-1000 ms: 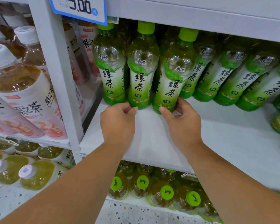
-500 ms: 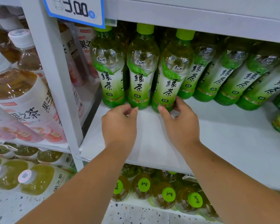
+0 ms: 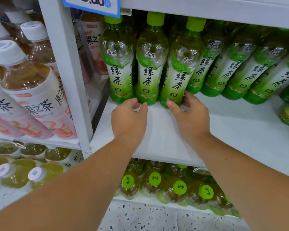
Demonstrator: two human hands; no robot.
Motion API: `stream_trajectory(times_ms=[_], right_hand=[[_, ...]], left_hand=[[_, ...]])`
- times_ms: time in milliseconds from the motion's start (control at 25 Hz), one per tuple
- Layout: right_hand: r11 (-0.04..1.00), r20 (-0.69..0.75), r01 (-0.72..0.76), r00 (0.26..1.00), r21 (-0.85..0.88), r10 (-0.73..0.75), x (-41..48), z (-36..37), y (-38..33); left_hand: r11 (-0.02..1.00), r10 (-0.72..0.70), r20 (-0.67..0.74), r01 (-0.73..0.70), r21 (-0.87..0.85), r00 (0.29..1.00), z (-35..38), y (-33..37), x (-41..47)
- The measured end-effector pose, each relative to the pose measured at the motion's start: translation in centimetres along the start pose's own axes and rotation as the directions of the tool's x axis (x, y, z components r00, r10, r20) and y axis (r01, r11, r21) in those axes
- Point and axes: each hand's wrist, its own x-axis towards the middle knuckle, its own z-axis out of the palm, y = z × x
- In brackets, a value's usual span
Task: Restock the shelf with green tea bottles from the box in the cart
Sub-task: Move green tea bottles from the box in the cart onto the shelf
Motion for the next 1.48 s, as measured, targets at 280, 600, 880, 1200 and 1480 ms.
stream_trajectory(times_ms=[280,600,880,1200,1480], right_hand=[[0.99,0.137,-0.135,0.982,0.044,0.128,0.1,-0.5,-1.4],[0.923,0.183,-0.386,0.906,-0.01,0.381,-4.9,-4.2,-5.3],[0.864,0.138,-0.504,0.856,0.012,0.498,-16.5,-10.4,-6.5],[0.783,0.027,-0.618,0.786,0.063,0.618,-26.6,-21.5,-6.0],[0.725,-0.039,-0.688,0.724,0.041,0.689,-33.0,-33.7,-3.6]], left_hand=[[0.999,0.012,0.272,-0.021,0.032,0.962,-1.8,1.1,-0.6],[0.999,0.026,0.435,-0.009,-0.042,0.9,-4.3,2.9,-4.7],[0.994,-0.104,0.62,0.102,0.039,0.778,-7.0,4.8,-13.4],[0.998,-0.05,0.789,0.007,0.058,0.613,-8.2,6.6,-24.9],[1.0,-0.022,0.836,-0.005,0.029,0.548,-4.6,11.2,-35.9]])
